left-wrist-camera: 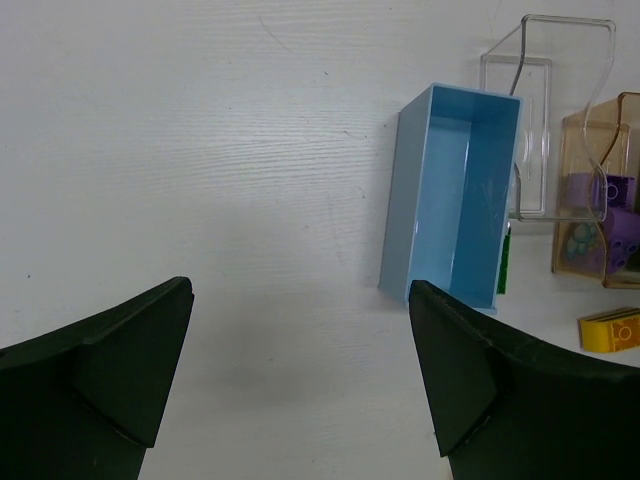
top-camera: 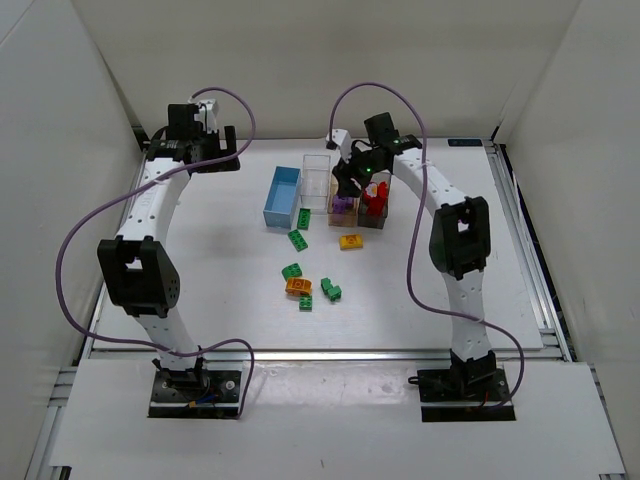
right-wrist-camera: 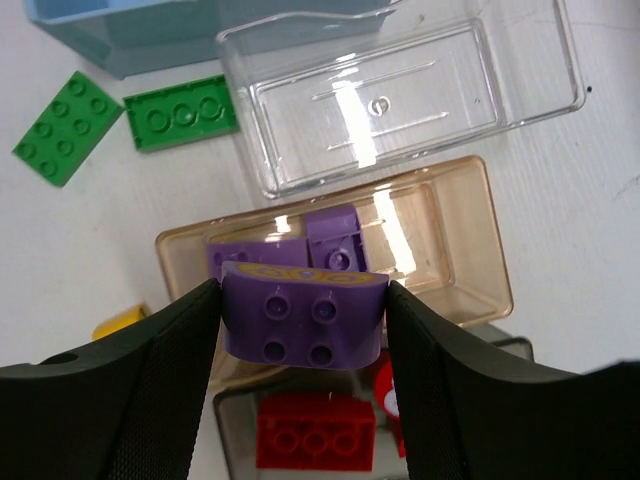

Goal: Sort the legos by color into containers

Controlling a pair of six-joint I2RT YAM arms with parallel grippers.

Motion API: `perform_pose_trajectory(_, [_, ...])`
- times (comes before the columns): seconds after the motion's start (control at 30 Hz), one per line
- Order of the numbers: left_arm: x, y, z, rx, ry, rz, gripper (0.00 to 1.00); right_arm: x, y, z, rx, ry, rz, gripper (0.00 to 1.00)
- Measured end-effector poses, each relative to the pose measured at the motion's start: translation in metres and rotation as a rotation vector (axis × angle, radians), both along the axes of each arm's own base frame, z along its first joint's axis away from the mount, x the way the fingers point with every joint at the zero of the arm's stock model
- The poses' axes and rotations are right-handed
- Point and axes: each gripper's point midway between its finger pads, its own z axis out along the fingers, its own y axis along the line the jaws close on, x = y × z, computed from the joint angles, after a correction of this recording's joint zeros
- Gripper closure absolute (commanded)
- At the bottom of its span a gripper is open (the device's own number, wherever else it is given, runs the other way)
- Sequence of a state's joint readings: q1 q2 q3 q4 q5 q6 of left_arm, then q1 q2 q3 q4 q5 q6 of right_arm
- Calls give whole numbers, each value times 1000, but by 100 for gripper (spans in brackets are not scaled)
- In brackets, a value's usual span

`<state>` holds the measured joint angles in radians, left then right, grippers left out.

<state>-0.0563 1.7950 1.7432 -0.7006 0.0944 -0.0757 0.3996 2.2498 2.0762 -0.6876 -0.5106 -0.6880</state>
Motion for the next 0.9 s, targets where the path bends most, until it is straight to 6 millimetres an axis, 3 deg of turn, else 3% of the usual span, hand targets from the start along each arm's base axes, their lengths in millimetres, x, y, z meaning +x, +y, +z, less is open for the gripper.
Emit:
perform_pose_trajectory(0.3, [-1, 0, -1, 2, 7, 0, 1, 33, 11, -21, -31, -56, -25, 62])
perform_pose_trajectory(0.47, [-2, 1, 1, 7, 14, -5, 1, 40, 9, -34, -63, -64, -38, 61])
perform_pose_trajectory(0.63, [-2, -4, -2, -4, 25, -31, 1, 45, 6, -36, -82, -81, -52, 31])
perform_pose_trajectory(0.73, [-6, -10, -3, -18, 37, -75, 1, 46, 5, -42, -88, -87, -62, 23])
perform_pose_trajectory(0.9, [-10, -20, -6, -47, 39, -135, 1, 32, 3, -54, -103, -49, -62, 21])
